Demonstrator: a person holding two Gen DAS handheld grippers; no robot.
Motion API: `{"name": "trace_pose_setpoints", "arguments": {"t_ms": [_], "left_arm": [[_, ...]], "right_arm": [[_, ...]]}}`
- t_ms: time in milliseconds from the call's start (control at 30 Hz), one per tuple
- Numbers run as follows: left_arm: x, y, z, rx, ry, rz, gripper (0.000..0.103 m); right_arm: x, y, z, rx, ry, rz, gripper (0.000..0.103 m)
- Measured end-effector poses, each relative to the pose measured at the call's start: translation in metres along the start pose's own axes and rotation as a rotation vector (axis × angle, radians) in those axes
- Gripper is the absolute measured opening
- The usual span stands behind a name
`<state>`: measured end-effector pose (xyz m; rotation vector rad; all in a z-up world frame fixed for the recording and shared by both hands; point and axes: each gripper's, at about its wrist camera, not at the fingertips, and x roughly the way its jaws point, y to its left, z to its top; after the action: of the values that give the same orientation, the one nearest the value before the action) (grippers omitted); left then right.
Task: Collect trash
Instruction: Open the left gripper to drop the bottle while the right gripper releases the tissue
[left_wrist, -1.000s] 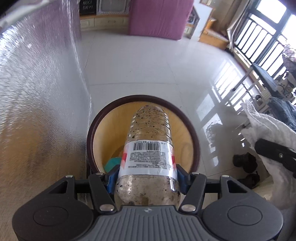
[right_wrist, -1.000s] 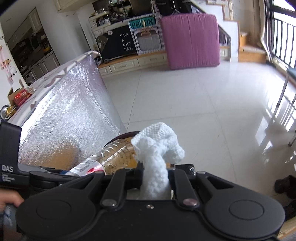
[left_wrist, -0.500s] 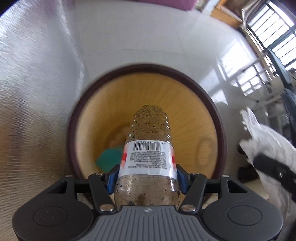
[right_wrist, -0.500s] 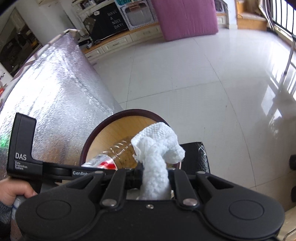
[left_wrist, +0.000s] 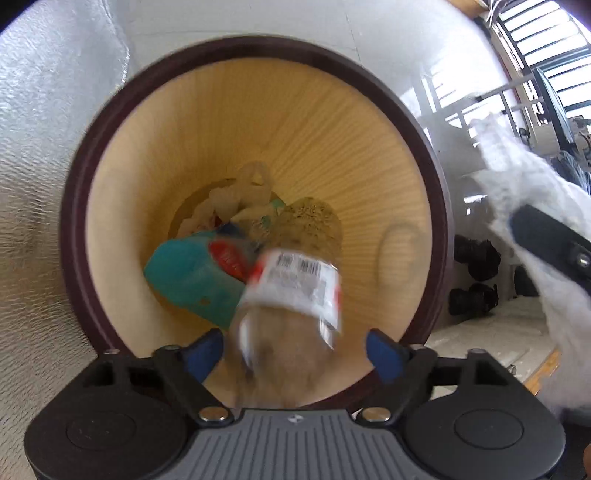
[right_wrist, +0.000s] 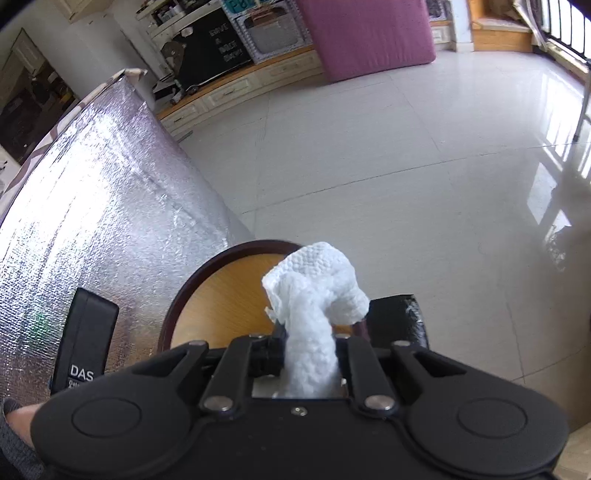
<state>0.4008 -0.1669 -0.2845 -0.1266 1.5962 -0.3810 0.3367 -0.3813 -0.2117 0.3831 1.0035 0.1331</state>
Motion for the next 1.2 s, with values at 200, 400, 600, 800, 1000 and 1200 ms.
{"name": "trace_pose_setpoints", "arguments": {"t_ms": [200, 400, 600, 800, 1000, 1200], "left_arm": [[-0.013, -0.008, -0.011, 0.018, -0.042, 0.001, 0.086], [-0.011, -0.01, -0.023, 0.044, -0.07, 0.035, 0.07], [-0.008, 0.006, -0.028, 0.039, -0.087, 0.067, 0.054], [-0.018, 0.01, -0.035, 0.021, -0.108, 0.067, 0.054], [-0.031, 0.008, -0.036, 0.031, -0.133, 0.086, 0.053], [-0.049, 0.003, -0.042, 0.034, -0.158, 0.095, 0.054]], "right_arm": [[0.016, 0.008, 0.01, 0.002, 0.032, 0.021, 0.014], [0.035, 0.014, 0.02, 0.032, 0.081, 0.054, 0.015], [0.058, 0.021, 0.024, 0.071, 0.067, 0.143, 0.025], [0.081, 0.037, 0.028, 0.086, 0.079, 0.167, 0.082], [0.074, 0.03, 0.018, 0.046, 0.093, 0.099, 0.08], [0.059, 0.02, 0.007, 0.006, 0.126, 0.07, 0.081]]}}
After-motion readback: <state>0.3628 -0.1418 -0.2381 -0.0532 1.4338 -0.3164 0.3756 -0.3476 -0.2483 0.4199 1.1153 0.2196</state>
